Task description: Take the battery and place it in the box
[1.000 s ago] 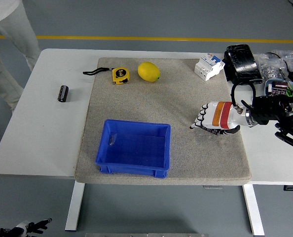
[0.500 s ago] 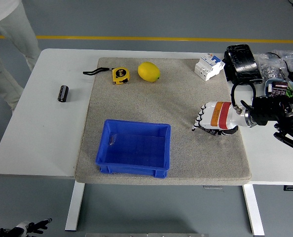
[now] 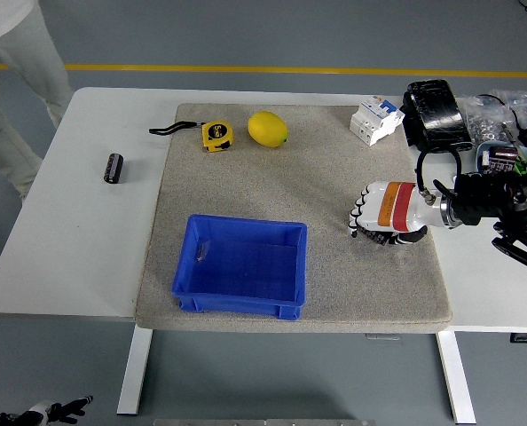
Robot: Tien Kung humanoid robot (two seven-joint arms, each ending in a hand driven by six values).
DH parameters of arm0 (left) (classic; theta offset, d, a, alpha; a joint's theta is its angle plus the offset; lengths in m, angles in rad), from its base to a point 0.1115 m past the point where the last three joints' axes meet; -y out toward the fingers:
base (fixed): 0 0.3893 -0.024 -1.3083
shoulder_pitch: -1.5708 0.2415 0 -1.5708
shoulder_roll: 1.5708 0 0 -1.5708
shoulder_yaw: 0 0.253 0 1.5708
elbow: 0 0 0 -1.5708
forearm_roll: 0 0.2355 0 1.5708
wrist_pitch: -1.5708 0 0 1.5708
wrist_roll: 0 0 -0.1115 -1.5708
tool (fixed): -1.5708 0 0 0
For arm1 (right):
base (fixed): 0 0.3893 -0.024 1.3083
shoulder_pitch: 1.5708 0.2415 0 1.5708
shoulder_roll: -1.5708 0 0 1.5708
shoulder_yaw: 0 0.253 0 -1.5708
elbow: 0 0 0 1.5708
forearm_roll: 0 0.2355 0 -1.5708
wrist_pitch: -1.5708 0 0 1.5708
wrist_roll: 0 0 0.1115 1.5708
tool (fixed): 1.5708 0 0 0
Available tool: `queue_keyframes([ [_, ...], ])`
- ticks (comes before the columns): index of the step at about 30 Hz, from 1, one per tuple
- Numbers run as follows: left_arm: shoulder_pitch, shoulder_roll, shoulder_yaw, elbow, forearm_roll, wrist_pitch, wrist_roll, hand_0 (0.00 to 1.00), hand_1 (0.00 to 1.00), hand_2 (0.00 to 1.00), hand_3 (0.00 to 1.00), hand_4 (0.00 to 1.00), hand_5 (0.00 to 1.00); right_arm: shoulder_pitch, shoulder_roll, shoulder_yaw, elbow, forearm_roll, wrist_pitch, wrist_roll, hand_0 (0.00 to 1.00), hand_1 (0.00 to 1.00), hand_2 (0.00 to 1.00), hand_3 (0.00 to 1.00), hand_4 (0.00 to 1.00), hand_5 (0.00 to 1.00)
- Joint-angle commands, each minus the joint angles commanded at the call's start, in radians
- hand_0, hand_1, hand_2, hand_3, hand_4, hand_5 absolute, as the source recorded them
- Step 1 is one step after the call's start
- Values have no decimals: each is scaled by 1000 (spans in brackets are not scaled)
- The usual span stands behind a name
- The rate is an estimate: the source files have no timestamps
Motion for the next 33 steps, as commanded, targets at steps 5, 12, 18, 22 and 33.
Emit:
queue_keyframes([
  [5, 5, 0, -6, 0, 6, 0, 0, 748, 742, 795, 652, 733, 642, 10, -11, 42, 13, 3, 1, 4, 546, 557, 604, 643, 691, 2],
  [12, 7, 2, -9, 1, 9, -1, 0, 748, 743, 795, 652, 734, 643, -13, -44, 186, 64, 53, 27, 14, 549, 556, 601, 642, 671, 2],
  [18, 3, 3, -5, 2, 7, -2, -2, 746, 743, 795, 653, 733, 642, -56, -67, 419, 153, 113, 67, 11, 554, 550, 604, 642, 673, 2],
  [22, 2, 4, -3, 2, 4, -1, -3, 746, 743, 795, 652, 733, 643, -65, -65, 520, 222, 135, 81, 7, 554, 555, 609, 641, 682, 2],
  [33, 3, 1, 3, 2, -8, 2, -4, 745, 742, 795, 652, 733, 646, -85, 5, 478, 425, 137, 127, -22, 585, 575, 644, 661, 746, 14],
])
